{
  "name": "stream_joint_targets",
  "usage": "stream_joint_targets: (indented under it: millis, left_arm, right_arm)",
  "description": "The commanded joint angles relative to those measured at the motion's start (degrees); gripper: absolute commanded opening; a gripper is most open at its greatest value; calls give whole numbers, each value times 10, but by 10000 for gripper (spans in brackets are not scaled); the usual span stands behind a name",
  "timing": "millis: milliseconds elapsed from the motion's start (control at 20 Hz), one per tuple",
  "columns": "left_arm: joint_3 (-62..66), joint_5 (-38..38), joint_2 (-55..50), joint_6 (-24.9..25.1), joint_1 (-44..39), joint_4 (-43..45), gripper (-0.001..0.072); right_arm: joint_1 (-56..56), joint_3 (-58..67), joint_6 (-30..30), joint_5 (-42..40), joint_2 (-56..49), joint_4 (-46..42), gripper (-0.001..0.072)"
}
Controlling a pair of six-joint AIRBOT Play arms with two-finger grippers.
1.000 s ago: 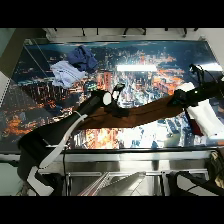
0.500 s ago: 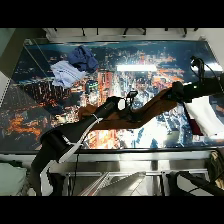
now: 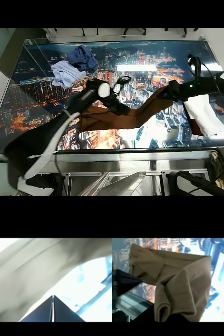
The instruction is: Fold the shirts.
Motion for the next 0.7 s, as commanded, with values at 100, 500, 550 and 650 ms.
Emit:
stream_joint_targets:
  millis: [100,500,550,650]
  left_arm:
    - [-149,-54,212,18,191,57,13]
    - [-264,-30,356,25,450,52,13]
    - [-273,-26,365,25,463,52,13]
    - [-291,-18,378,25,475,52,13]
  right_arm:
    - [152,0,23,-135,-24,1,34]
    - [392,46,34,-337,-209,76,33]
    - [411,61,34,-366,-242,87,33]
    - [442,91,31,-410,-306,113,34]
